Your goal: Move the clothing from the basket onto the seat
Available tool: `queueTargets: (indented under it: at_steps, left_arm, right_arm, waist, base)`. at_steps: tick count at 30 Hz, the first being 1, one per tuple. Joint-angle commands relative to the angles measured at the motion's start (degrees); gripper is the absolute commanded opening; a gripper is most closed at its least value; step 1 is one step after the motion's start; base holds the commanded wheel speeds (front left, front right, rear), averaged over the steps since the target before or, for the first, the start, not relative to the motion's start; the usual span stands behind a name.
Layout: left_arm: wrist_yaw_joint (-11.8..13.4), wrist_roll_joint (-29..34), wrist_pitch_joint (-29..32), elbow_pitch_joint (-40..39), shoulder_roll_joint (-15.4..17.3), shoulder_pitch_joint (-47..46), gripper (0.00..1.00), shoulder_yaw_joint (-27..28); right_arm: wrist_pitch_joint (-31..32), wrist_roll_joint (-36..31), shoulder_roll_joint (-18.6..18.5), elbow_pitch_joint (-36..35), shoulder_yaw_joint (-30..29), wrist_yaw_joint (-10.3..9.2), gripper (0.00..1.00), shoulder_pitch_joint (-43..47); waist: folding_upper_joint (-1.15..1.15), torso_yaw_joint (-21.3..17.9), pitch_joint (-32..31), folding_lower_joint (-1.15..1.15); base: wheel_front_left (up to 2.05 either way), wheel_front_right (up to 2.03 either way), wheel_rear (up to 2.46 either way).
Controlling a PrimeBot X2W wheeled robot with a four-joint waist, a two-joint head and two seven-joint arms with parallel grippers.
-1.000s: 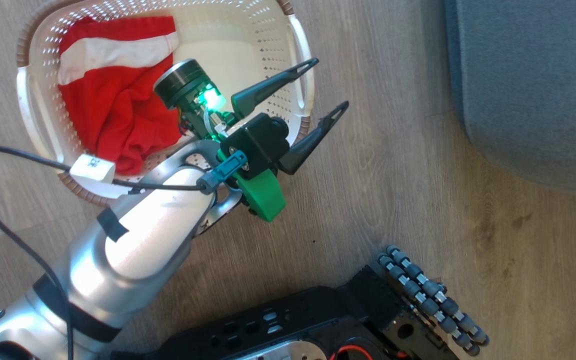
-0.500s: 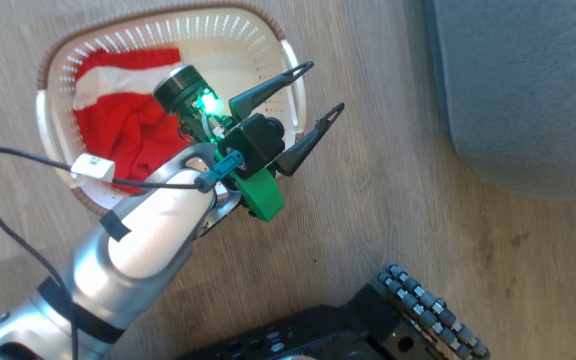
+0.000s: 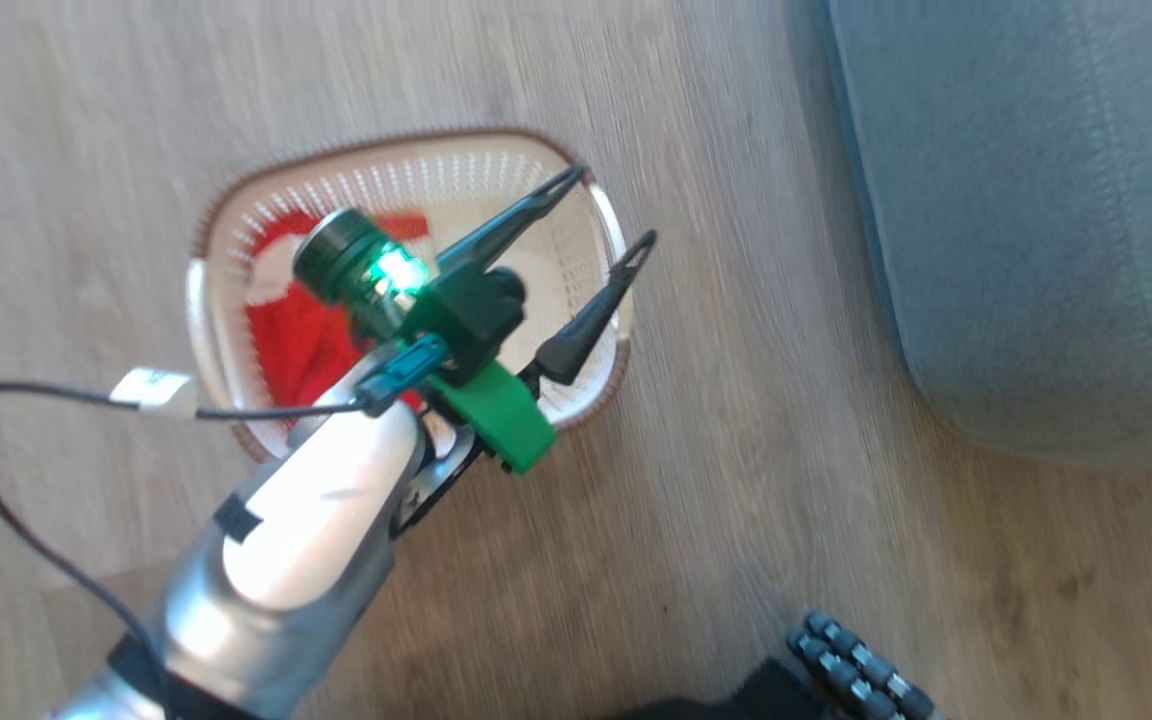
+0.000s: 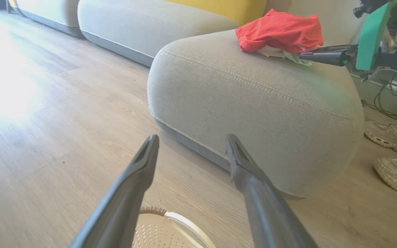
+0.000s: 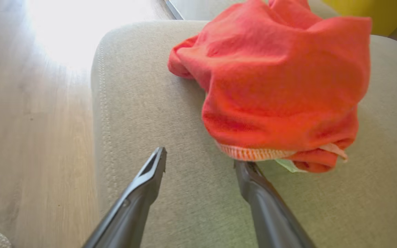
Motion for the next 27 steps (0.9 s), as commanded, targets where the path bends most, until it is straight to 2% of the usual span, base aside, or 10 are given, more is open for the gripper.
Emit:
queueTargets:
  at_steps: [1,6,13,20,27]
  left_arm:
    - [0.31,-0.52,-0.29,-2.08,-0.36,1.69,1.0,2.86]
    - [0.73,-0.74,-0.3,-1.85,-1.81,7.11,1.0,8.66]
    - [0.78,0.06,-0.3,-1.39,-3.81,14.34,1.0,16.83]
    - [1.93,1.72,-0.3,-0.43,-5.22,20.11,1.0,25.02]
    - [3.53,3.22,-0.3,-0.99,-6.02,25.46,1.0,33.14]
  right_arm:
    - [-0.53,0.33,-1.18,-3.08,1.12,-0.02,1.0,3.31]
    - [-0.53,-0.36,0.01,-11.01,3.74,-0.02,1.0,7.67]
    - [-0.53,-0.83,2.63,-18.39,6.72,-0.02,1.0,11.99]
    - [-0.53,-0.77,5.32,-23.09,8.78,-0.02,1.0,14.97]
    - [-0.53,-1.81,8.68,-25.14,11.68,-0.02,1.0,18.31]
  waist:
    - [0.0,1.82,-4.43,0.01]
    - [0.0,4.25,-10.39,0.01]
    - [0.0,8.6,-17.48,0.01]
    - [0.0,12.8,-23.18,0.01]
    - [0.0,15.36,-27.9,0.01]
  base:
    - [0.0,0.0,0.0]
    - [0.0,0.0,0.0]
    - [0.0,0.0,0.0]
    - [0.0,0.0,0.0]
    - [0.0,0.0,0.0]
